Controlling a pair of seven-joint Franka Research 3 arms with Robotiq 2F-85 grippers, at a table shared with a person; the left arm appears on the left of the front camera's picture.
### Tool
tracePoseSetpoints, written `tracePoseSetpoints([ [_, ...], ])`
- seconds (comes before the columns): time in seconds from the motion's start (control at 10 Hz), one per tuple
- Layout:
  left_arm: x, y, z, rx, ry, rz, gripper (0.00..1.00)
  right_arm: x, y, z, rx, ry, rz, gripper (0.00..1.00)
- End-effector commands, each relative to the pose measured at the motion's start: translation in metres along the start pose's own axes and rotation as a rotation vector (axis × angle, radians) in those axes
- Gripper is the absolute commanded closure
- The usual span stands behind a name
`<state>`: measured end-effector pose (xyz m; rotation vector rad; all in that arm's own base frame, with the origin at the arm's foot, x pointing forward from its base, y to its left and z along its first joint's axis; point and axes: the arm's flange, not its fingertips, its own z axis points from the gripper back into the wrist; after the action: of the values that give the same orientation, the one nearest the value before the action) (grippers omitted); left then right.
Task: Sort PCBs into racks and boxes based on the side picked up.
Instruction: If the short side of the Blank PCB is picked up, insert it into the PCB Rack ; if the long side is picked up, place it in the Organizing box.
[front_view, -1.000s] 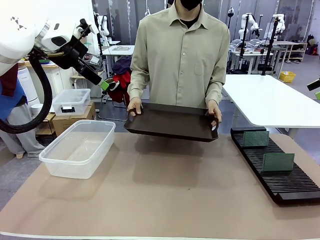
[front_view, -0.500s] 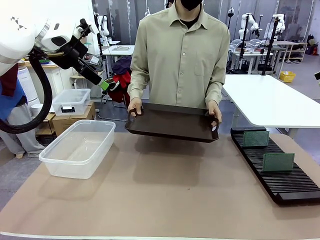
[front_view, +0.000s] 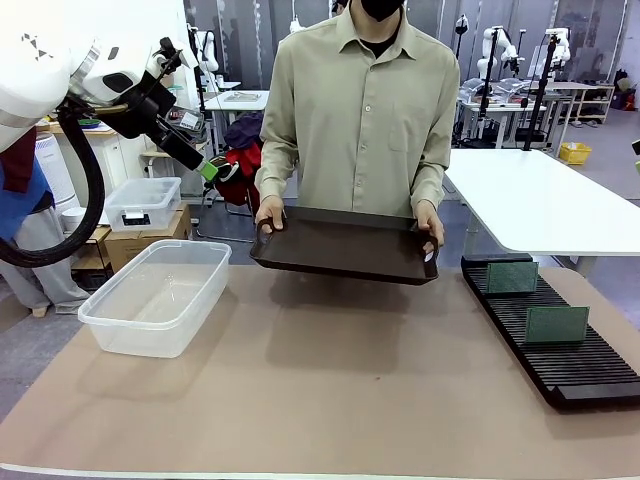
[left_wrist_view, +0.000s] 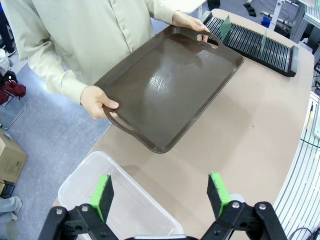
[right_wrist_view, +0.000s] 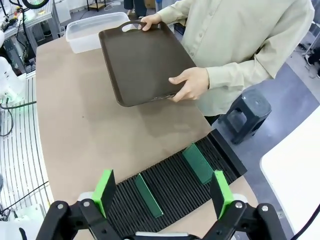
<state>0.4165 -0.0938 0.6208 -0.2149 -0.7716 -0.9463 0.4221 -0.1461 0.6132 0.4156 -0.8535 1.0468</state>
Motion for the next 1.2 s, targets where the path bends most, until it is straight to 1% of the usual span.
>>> tracePoseSetpoints([
  [0.0, -0.0024, 0.0006, -0.0002, 0.0, 0.002, 0.007, 0.0, -0.0003, -0.0007, 0.0031, -0.006, 0.0, -0.001, 0.0],
  [1.1, -0.0024, 0.0006, -0.0002, 0.0, 0.002, 0.007, 0.0, -0.0003, -0.0007, 0.0031, -0.006, 0.0, -0.001, 0.0],
])
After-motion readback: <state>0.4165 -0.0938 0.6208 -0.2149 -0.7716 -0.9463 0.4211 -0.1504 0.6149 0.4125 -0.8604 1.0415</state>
